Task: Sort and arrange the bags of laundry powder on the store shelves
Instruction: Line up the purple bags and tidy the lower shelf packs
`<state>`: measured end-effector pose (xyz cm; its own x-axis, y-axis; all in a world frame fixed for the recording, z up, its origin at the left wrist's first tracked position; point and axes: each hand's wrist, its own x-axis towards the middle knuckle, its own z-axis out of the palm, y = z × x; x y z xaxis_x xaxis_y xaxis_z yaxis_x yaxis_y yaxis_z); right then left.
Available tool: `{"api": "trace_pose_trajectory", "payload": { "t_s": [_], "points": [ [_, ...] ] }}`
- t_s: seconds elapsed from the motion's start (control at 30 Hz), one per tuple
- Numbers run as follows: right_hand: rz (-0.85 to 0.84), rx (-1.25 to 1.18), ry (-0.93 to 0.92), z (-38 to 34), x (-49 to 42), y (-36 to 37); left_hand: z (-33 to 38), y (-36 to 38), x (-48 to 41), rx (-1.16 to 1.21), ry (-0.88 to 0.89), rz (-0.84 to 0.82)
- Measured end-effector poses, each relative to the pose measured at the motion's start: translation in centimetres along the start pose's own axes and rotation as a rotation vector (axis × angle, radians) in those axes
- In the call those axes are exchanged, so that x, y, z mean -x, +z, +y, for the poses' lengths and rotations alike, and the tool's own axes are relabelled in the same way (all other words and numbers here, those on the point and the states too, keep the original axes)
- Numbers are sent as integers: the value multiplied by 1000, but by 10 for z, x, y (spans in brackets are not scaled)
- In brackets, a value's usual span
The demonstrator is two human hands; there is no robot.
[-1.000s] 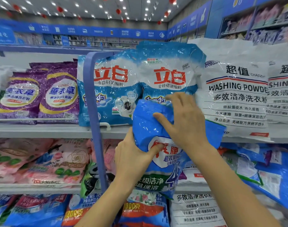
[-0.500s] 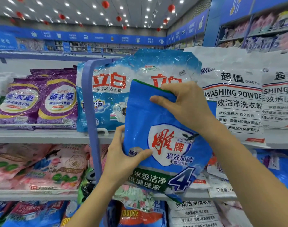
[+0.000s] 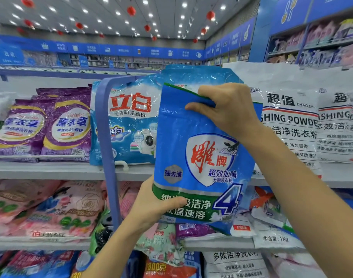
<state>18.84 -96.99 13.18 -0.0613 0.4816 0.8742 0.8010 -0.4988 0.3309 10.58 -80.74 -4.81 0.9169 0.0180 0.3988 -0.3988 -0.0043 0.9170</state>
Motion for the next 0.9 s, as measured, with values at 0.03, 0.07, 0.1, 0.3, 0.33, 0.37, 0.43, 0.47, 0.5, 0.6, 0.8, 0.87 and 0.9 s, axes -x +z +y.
{"api": "trace_pose_trajectory", "payload": {
  "t_s": [0.03,0.07,0.1,0.3,0.33,0.37,0.43,0.47,0.5,0.6,0.8,0.87,0.9],
  "points": [
    [13,16,-16,1,-2,0,-1,0,0,1,-15,-24],
    [24,34,-26,2,-3,1,-2,0,0,-4,-29,-47],
    [42,60,-22,4,-5,1,-3,0,-1,-12,-35,-55],
    [16,162,197,7,3,5,-8,8,-5,-7,-31,96],
    [38,123,246,6,10,2,-10,8,-5,1,-39,121],
    [108,53,306,4,20,-1,-11,9,-5,12,-50,149],
    [277,-114,491,-6,55,-3,-13,8,-6,48,-74,207],
    [294,-193,627,-13,77,0,-13,8,-7,73,-86,239],
    [249,-272,776,-20,98,6,-13,9,-9,100,-99,270],
    [-36,-494,1089,-43,145,30,-9,12,-13,144,-120,305],
    [-31,-589,1248,-41,175,44,-8,26,-15,280,-186,286],
    [-51,-693,1296,-36,182,44,-10,28,-15,300,-218,306],
    [-66,-735,1312,-35,183,44,-10,29,-16,301,-226,309]
  ]
}}
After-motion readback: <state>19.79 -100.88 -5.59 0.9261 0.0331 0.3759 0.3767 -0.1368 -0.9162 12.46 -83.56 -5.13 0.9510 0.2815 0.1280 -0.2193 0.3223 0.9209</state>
